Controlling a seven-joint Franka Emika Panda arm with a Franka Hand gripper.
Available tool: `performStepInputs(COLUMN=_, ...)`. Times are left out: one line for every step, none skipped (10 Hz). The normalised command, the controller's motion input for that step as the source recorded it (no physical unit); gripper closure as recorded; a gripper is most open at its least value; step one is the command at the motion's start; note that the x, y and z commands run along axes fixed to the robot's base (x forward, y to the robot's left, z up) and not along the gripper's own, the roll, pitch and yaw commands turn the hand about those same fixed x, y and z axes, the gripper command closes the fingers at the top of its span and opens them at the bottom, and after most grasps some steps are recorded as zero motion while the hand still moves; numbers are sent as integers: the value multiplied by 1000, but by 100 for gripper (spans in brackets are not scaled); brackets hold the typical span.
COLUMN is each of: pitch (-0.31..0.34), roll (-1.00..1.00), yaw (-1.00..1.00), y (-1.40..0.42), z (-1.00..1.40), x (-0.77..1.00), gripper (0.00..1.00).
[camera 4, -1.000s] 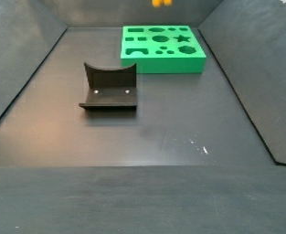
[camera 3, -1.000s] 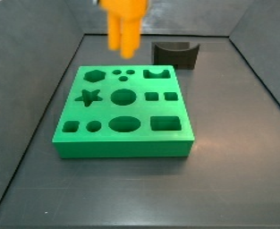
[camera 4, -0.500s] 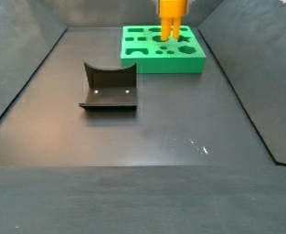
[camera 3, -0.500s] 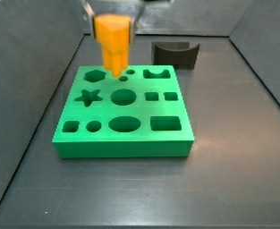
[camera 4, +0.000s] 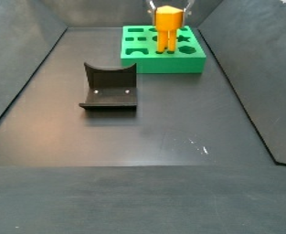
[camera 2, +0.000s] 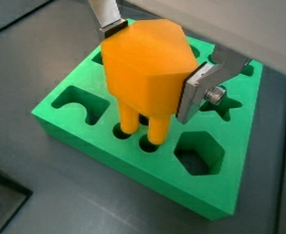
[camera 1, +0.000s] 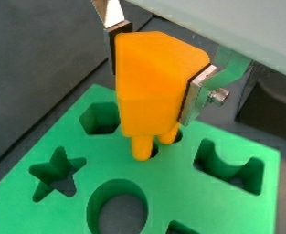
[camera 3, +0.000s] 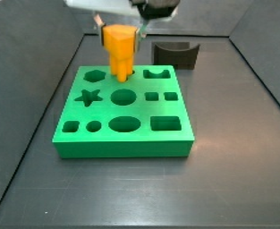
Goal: Insert the 3 prong object.
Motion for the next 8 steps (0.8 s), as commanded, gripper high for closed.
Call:
performStepInputs(pitch=-93, roll=-24, yaw=-23, y=57, z=-329, x=-57, gripper=100)
performStepInputs(pitch=-49, roll=0, yaw=0, y=166, z=-437, x=26, gripper=100)
performStepInputs(pitch=0, roll=21, yaw=-360, y=286, z=-423, x=-54, gripper=100)
performStepInputs(pitch=0, roll=0, yaw=-654, y=294, z=-380, x=-143, gripper=100)
performStepInputs(pitch=-63, roll=-104, yaw=-526, y=131, z=-437, x=34, gripper=100)
performStepInputs(pitch=-120, roll=-187, yaw=-414, y=17, z=-531, x=163, gripper=100)
performStepInputs(pitch=-166, roll=-297, yaw=-269, y=0, z=-474, x=183, gripper=100)
performStepInputs(pitch=-151, roll=-326, yaw=-157, y=-17, z=-420, x=189, gripper=100)
